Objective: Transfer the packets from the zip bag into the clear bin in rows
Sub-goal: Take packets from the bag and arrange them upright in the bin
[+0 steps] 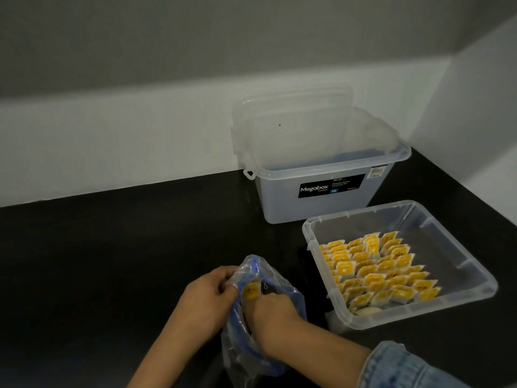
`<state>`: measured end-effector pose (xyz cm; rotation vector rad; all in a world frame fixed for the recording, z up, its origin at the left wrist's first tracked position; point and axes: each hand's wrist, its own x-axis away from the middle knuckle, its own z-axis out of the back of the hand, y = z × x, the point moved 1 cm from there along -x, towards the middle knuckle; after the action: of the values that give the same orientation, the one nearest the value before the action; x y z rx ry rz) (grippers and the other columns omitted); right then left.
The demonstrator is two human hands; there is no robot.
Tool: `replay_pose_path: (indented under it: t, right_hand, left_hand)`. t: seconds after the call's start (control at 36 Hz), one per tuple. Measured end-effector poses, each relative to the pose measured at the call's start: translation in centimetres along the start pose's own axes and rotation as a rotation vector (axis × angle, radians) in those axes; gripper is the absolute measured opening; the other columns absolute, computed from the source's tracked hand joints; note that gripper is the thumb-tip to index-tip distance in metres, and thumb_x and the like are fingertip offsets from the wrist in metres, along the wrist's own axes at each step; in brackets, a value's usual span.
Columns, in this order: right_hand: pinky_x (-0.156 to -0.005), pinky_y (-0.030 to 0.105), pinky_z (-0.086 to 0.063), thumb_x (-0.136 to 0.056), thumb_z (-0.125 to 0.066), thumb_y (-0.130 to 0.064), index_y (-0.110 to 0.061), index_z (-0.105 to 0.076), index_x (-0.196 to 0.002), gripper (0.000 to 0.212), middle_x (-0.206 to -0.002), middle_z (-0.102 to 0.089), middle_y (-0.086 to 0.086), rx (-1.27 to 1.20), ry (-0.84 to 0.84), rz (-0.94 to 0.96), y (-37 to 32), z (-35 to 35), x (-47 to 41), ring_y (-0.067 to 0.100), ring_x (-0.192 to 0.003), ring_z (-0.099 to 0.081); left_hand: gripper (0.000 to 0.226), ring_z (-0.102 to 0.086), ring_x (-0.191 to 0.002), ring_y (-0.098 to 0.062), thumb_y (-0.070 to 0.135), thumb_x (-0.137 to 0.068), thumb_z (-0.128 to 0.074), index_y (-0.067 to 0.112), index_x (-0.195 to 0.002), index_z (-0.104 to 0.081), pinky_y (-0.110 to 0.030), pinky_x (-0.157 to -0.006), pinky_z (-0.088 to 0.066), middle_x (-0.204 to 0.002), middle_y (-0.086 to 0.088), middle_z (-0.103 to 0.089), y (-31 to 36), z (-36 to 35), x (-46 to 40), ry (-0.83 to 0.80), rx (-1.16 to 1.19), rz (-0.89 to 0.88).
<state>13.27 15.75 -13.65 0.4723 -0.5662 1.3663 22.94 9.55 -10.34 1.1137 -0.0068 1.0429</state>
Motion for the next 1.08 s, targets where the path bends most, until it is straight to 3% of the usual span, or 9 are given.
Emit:
replay_pose_path:
  t: [0.36,0.47,0.53,0.61,0.67,0.81,0.94,1.08]
  right_hand:
    - [-0.103,0.047,-0.037,-0.094,-0.055,-0.017,-0.003,-0.044,-0.131,0.041,-0.134,-0.047,0.019,-0.076,-0.083,-0.004,-0.2,0.7,-0.8,0.035,-0.124,-0.045]
    - [-0.107,0.048,-0.032,-0.095,-0.055,-0.025,-0.006,-0.036,-0.139,0.052,-0.140,-0.040,0.020,-0.241,-0.232,-0.090,0.1,1.6,-1.6,0.038,-0.129,-0.039]
    - [-0.106,0.044,-0.035,-0.096,-0.052,-0.024,-0.005,-0.041,-0.135,0.045,-0.137,-0.044,0.018,-0.297,-0.157,-0.058,0.5,1.7,-1.1,0.036,-0.127,-0.043]
    - [-0.084,0.037,-0.044,-0.095,-0.050,-0.012,-0.001,-0.060,-0.113,0.023,-0.114,-0.061,0.017,-0.239,0.216,0.071,1.4,0.5,-0.2,0.033,-0.107,-0.058]
    - [-0.077,0.037,-0.043,-0.094,-0.051,-0.011,-0.002,-0.061,-0.110,0.021,-0.108,-0.063,0.017,-0.240,0.316,0.126,1.8,0.1,-0.1,0.033,-0.101,-0.060]
    - [-0.087,0.034,-0.045,-0.092,-0.056,-0.020,-0.014,-0.056,-0.111,0.020,-0.109,-0.062,0.008,-0.410,0.319,0.178,2.5,0.0,-0.9,0.026,-0.105,-0.058]
    - [-0.094,0.037,-0.045,-0.091,-0.057,-0.018,-0.014,-0.056,-0.119,0.028,-0.116,-0.061,0.011,-0.469,0.250,0.163,2.6,0.1,-0.8,0.028,-0.110,-0.057]
    - [-0.081,0.039,-0.050,-0.092,-0.052,-0.013,-0.010,-0.064,-0.103,0.018,-0.102,-0.064,0.011,-0.435,0.406,0.195,2.8,0.2,-0.3,0.029,-0.095,-0.061]
  left_hand:
    - [0.037,-0.061,-0.096,-0.010,0.019,-0.094,-0.051,0.033,-0.127,-0.046,-0.036,-0.088,-0.054,-0.112,0.006,-0.057,-0.1,0.0,-0.2,0.021,-0.034,0.033]
    - [0.035,-0.062,-0.094,-0.010,0.019,-0.094,-0.050,0.033,-0.126,-0.047,-0.035,-0.086,-0.055,-0.110,0.006,-0.057,-0.1,0.0,-0.2,0.028,-0.021,0.027]
    - [0.034,-0.063,-0.091,-0.009,0.020,-0.094,-0.050,0.034,-0.125,-0.047,-0.033,-0.081,-0.056,-0.107,0.006,-0.058,-0.2,0.0,-0.3,0.035,-0.010,0.023]
    - [0.030,-0.065,-0.087,-0.009,0.021,-0.094,-0.050,0.036,-0.120,-0.049,-0.031,-0.077,-0.056,-0.103,0.006,-0.060,-0.4,0.1,-0.3,0.044,0.005,0.020]
    - [0.029,-0.065,-0.087,-0.009,0.022,-0.094,-0.049,0.037,-0.119,-0.049,-0.030,-0.076,-0.057,-0.103,0.005,-0.061,-0.5,0.2,-0.3,0.036,0.010,0.025]
    - [0.029,-0.065,-0.088,-0.010,0.022,-0.095,-0.049,0.037,-0.120,-0.049,-0.033,-0.078,-0.057,-0.104,0.005,-0.060,-0.6,0.1,-0.4,0.049,-0.002,0.029]
    - [0.030,-0.066,-0.086,-0.010,0.021,-0.095,-0.049,0.035,-0.122,-0.049,-0.032,-0.077,-0.057,-0.103,0.005,-0.061,-0.5,0.1,-0.3,0.049,0.020,0.030]
    - [0.030,-0.066,-0.085,-0.010,0.023,-0.095,-0.049,0.034,-0.122,-0.048,-0.030,-0.075,-0.057,-0.103,0.005,-0.061,-0.6,0.2,-0.3,0.062,0.011,0.033]
